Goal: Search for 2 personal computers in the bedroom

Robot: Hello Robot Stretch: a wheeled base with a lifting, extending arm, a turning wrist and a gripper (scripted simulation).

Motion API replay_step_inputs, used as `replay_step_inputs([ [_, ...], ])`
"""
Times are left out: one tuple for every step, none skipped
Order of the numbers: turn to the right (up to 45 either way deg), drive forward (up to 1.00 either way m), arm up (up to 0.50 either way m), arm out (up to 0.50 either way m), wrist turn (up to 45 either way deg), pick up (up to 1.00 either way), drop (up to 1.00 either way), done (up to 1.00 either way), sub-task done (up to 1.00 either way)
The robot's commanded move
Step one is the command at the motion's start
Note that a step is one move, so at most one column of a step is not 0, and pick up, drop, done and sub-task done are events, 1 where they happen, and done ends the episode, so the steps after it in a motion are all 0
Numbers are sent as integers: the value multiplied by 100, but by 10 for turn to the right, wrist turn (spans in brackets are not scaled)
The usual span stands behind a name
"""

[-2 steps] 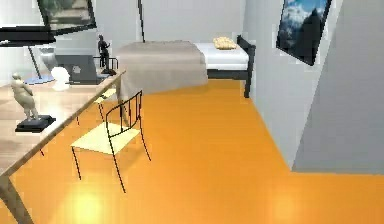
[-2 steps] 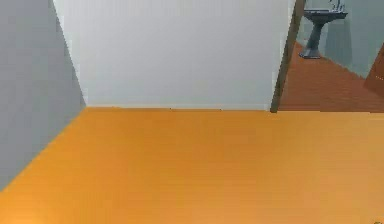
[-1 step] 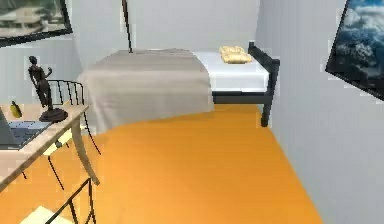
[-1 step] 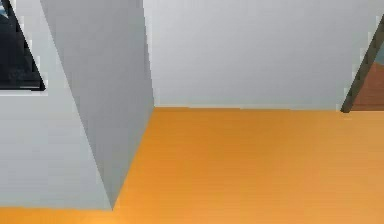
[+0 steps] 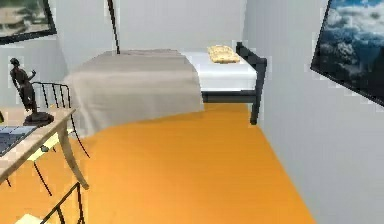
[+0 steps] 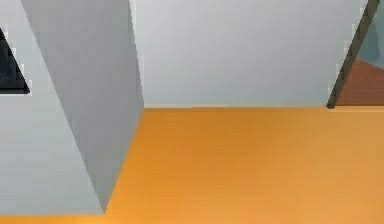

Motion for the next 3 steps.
replay_step_inputs([
  [0, 80, 0, 0, 0, 0, 0, 0, 0],
  [-450, 0, 0, 0, 0, 0, 0, 0, 0],
  [-330, 0, 0, 0, 0, 0, 0, 0, 0],
])
